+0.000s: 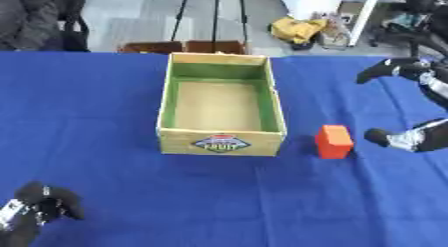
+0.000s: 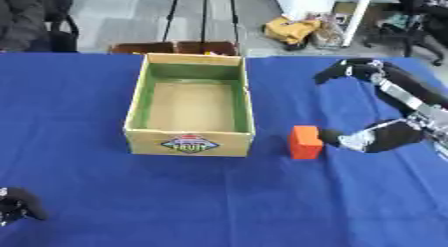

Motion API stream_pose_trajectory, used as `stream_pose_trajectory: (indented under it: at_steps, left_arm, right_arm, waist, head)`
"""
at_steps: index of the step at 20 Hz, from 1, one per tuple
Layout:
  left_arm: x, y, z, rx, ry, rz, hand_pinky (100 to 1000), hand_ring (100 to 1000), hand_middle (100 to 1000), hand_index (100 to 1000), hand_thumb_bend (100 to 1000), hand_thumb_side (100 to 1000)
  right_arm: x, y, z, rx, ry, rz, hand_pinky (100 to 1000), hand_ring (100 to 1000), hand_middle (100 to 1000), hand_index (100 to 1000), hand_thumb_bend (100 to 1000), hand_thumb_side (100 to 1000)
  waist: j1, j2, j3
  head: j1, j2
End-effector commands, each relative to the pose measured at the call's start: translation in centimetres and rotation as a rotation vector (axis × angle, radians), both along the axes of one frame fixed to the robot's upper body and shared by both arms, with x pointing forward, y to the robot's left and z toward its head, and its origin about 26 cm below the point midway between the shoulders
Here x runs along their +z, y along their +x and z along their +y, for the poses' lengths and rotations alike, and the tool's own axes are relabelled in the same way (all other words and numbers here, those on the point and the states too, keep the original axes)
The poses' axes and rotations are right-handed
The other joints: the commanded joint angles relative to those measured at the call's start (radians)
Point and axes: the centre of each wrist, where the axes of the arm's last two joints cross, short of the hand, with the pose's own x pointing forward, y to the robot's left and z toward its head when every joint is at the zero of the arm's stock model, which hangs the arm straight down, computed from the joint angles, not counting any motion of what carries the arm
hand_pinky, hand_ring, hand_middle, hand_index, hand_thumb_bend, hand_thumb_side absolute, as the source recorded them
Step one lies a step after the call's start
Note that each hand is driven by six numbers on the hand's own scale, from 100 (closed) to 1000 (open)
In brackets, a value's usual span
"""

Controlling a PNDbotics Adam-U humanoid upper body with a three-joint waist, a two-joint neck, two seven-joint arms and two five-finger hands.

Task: Pick up objects on the table and place them in the box.

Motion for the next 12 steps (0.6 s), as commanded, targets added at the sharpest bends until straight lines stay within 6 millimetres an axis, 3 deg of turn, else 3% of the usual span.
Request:
stream_pose_trajectory:
  at_steps: [1,12]
  left_arm:
    - [0.9,0.0,0.3,-0.013,0.022,-0.026,628,566,510,659,253,1000]
    - [0.8,0.0,0.0,-0.036,0.025,-0.024,627,565,509,658,243,1000]
  right_arm:
    - [1.0,0.5,-1.2,-0.03,-0.054,-0.009,837,835,736,857,509,484]
    - [-1.3,3.5,-3.6,-0.106,-0.084,0.06,865,863,752,865,515,538]
  waist:
    - [0.001,-0.019,0.003]
    - [0.007,-0.028,0.04]
  head:
    - [-0.007,0.007]
    - [-0.031,0.032]
